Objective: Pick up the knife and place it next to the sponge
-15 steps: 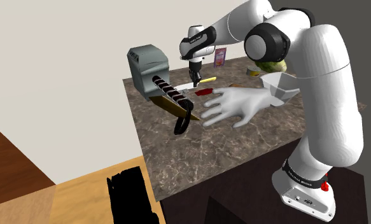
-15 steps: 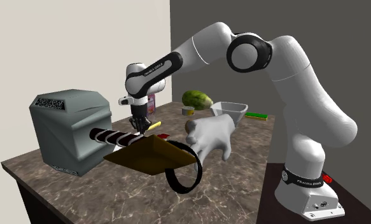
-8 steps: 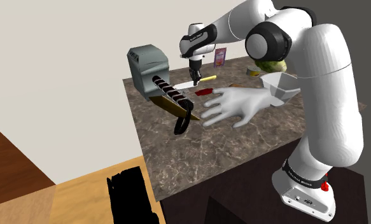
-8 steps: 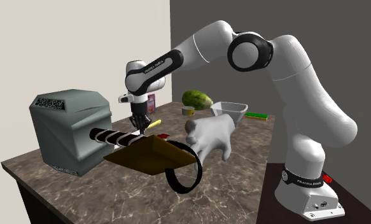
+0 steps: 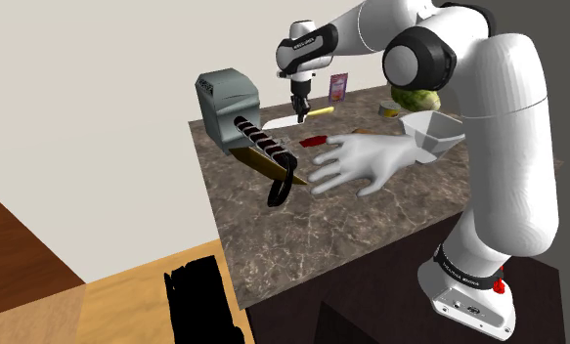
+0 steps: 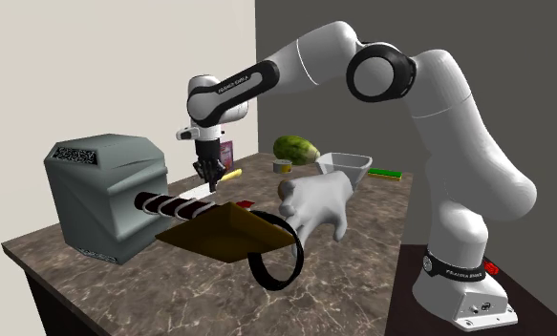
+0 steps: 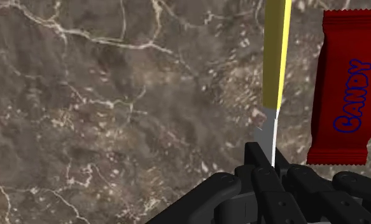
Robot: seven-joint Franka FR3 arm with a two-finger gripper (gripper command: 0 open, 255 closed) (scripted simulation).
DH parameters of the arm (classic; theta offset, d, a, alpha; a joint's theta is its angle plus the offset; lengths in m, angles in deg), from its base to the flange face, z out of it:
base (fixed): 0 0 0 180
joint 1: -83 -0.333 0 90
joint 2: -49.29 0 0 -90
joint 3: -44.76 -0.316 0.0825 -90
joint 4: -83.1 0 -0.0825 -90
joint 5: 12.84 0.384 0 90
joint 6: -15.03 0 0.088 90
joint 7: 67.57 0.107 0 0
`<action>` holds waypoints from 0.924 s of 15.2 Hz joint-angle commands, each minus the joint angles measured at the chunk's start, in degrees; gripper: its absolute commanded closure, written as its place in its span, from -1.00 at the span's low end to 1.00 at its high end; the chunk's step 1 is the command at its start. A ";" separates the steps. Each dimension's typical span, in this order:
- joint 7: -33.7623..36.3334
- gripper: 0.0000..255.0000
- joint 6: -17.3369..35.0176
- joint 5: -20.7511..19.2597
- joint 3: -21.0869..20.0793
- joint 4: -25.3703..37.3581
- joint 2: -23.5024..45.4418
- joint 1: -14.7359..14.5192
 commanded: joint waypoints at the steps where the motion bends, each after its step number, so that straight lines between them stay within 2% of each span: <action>1: 0.23 1.00 -1.42 -0.17 0.07 1.21 -0.23 -0.01; 11: 0.76 1.00 -8.33 -0.89 0.50 6.79 -1.68 0.26; 12: 0.77 1.00 -8.41 -0.90 0.50 6.86 -1.69 0.26; 14: -1.01 1.00 -6.74 -1.54 1.29 2.25 -4.67 0.73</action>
